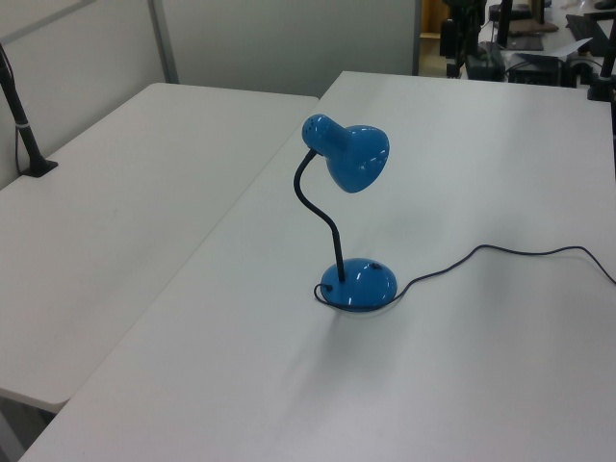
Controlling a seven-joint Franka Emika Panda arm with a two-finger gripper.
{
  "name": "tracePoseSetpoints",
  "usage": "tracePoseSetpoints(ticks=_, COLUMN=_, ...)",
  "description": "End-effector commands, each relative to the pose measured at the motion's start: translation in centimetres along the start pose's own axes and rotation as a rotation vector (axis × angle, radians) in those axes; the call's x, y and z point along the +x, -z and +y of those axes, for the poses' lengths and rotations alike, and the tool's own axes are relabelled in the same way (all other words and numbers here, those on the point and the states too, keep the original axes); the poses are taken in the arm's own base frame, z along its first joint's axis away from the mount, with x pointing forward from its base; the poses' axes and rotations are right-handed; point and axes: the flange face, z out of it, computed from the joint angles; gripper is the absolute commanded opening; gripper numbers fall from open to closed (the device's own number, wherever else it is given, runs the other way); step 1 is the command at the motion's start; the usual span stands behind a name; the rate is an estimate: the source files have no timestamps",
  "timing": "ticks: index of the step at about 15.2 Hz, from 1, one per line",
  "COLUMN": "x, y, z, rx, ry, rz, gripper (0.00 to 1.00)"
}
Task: Turn on the lamp
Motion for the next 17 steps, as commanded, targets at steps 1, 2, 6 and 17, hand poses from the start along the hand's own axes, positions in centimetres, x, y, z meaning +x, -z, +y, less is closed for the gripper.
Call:
tracePoseSetpoints(ticks=1, x=-0.54, y=-0.25, z=-0.35, rx=-0.021, ry=-0.004, rz=-0.02, gripper=1.0)
tracePoseSetpoints(ticks=2, x=-0.4, y=-0.38, z=-0.39, rx=-0.021, ry=0.0, rz=-0.019, gripper=1.0)
tracePoseSetpoints(ticks=6, x=-0.26, y=-0.54, z=-0.29, rx=-0.018, ry=0.006, rz=-0.019, gripper=0.86)
tracePoseSetpoints(ticks=17, x=-0.24, y=-0.74, z=-0.28, rx=-0.005, ry=0.09, rz=-0.023, gripper=0.0)
